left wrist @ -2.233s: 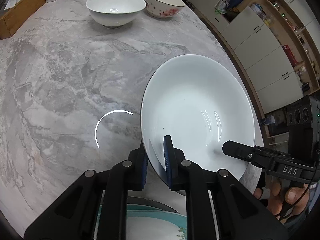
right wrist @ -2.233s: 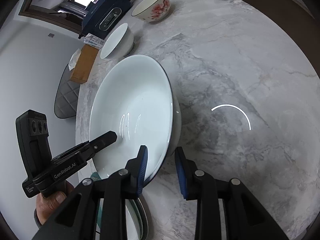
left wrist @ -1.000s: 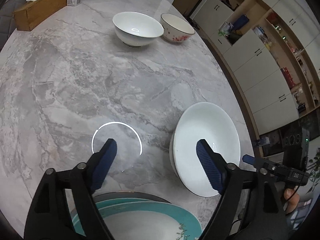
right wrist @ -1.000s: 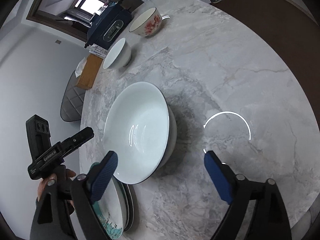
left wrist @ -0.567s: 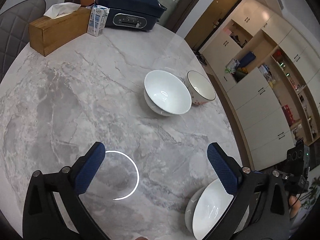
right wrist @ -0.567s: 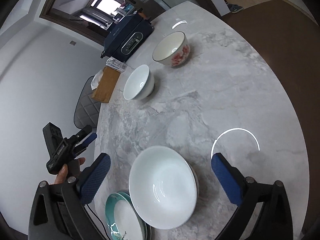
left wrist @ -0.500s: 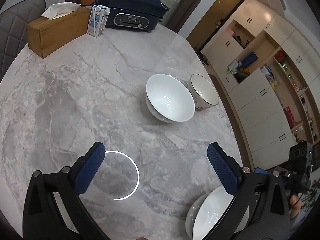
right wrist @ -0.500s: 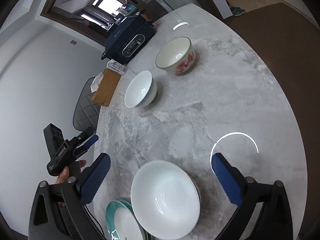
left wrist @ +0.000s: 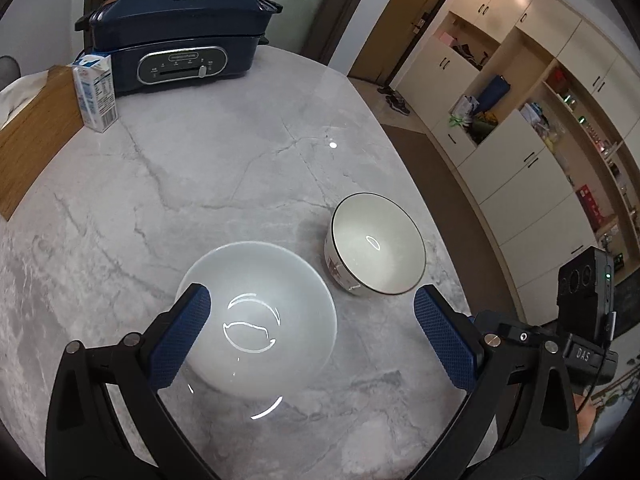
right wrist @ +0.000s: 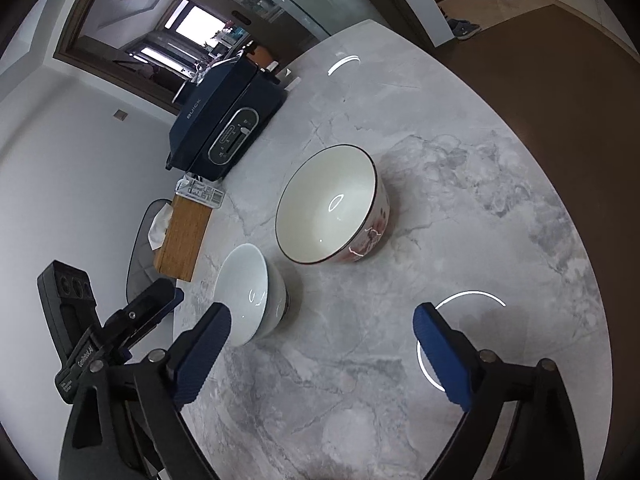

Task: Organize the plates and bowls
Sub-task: 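Move the right gripper to the rim of the pink floral bowl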

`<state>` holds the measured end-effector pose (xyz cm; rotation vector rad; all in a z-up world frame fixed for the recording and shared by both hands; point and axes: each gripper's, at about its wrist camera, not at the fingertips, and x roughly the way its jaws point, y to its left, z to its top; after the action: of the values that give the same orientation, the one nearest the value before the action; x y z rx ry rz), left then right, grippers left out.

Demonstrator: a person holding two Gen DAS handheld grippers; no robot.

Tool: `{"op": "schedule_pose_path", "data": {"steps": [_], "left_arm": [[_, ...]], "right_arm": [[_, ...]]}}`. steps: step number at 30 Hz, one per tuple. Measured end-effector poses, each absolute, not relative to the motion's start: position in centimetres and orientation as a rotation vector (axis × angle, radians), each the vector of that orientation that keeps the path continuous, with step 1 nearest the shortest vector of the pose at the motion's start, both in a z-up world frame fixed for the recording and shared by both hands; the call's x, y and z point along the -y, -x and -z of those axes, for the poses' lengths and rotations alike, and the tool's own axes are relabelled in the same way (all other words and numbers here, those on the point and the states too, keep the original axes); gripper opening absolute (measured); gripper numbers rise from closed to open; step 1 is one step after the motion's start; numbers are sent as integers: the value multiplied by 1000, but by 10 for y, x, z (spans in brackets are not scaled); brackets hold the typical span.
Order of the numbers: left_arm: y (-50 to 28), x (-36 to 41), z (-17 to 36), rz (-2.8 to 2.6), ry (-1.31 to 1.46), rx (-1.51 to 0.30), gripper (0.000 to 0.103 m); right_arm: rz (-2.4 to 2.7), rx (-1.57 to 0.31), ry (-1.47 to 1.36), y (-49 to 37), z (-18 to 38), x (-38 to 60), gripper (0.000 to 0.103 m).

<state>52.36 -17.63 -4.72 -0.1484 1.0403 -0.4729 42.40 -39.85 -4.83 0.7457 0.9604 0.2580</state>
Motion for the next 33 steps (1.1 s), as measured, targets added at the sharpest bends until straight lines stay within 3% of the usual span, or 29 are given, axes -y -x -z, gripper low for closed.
{"op": "schedule_pose_path", "data": {"steps": [6, 13, 26, 32, 33], "left_arm": [[-558, 210, 79, 489, 155, -1087, 102], [-583, 232, 103, 518, 160, -1106, 102], [-595, 252, 92, 600, 127, -1071, 98], [-602, 265, 96, 656, 94, -1108, 64], [-602, 267, 97, 657, 85, -1112, 64]], "right_arm": [[-251, -964, -776, -454, 65, 408, 76], [-262, -961, -775, -472, 74, 413, 71], [-255, -961, -743, -485, 78, 415, 68], [-254, -970, -739, -485, 81, 418, 58], [-253, -972, -741, -485, 82, 419, 57]]}}
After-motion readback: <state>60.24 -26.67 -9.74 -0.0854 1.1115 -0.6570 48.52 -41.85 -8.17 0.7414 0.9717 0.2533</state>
